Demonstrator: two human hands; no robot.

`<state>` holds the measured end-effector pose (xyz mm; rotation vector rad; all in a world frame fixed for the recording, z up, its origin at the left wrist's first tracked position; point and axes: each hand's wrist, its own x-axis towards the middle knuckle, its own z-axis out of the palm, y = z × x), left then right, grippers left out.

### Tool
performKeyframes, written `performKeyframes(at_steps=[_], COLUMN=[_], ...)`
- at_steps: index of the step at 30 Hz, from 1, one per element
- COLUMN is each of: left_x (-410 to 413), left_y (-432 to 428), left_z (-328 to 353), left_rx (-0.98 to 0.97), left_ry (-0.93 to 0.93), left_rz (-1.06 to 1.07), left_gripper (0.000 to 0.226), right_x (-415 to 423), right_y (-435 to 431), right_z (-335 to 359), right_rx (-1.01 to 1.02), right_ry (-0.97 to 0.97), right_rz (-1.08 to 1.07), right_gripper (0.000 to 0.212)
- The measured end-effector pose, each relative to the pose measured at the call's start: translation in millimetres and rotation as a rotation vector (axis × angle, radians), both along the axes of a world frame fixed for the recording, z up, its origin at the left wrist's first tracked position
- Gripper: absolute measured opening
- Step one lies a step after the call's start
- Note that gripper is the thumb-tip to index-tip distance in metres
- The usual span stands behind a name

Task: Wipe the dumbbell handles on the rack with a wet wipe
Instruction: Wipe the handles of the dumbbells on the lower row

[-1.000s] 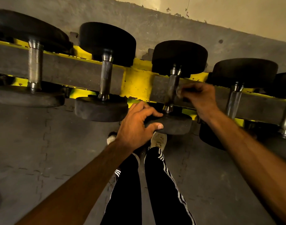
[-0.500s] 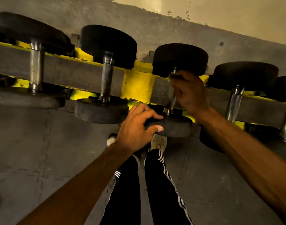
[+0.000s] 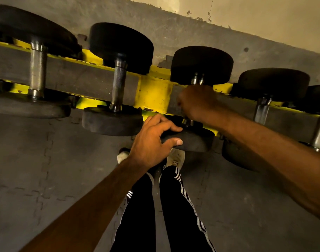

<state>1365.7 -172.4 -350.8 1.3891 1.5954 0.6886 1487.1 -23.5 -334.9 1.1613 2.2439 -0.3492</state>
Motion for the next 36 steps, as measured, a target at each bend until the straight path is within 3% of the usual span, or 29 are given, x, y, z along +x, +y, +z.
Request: performKeyframes(at_steps=[4,7,9,13,18,23,31,34,36], left_x=[-0.9,-1.2,-0.3,-1.5,-4.0,-3.1,-2.9,-3.3,-3.8], left_y=[0.2,-0.4,-1.1,0.4,2.5,3.7,1.6,1.5,2.2], left_z=[-0.5,-0.9,-1.3,-0.9,-0.2,-0.4,-3.7,-4.1,-4.6], left_rx=[0.013,0.015,0.018,0.018,0.011,0.008,0.033,0.024,0.019], left_ry=[-0.017,-0.015,-0.007,-0.002,-0.004,-0.006,-0.007,-0.008,-0.009], left_rz=[0.002,0.004,0.007,-0.011,-0.035,-0.029,-0.01,-0.015,-0.028], left_gripper=[0.037,0.036,0.034,0.033,0.034,0.033,0.036,0.037,0.038], right_x=[-8.1,-5.7,-5.9,-14.5,-23.9,-41.7,47.7,68.0,74.7], right_y=[1.7,14.7,16.7,7.0,0.3,12.2,-14.6,-30.9,-36.3], right_z=[3.2,7.9,9.0,7.6,2.9,-27.2,23.8,6.0,-8.9], right_rx=[-0.241,-0.142,-0.103,-0.287,-0.317,-0.527,-0.36,-0.335,-0.356], right_ry=[0.051,0.078,-0.007,-0.169,-0.294,-0.382,0.389,0.428,0.443], right_rz=[0.071,0.087,0.174,0.354,0.402,0.336,-0.02,-0.48,-0.853], right_gripper=[0.013,0.017,0.019,0.022,0.022,0.009,0.021,0.012,0.019])
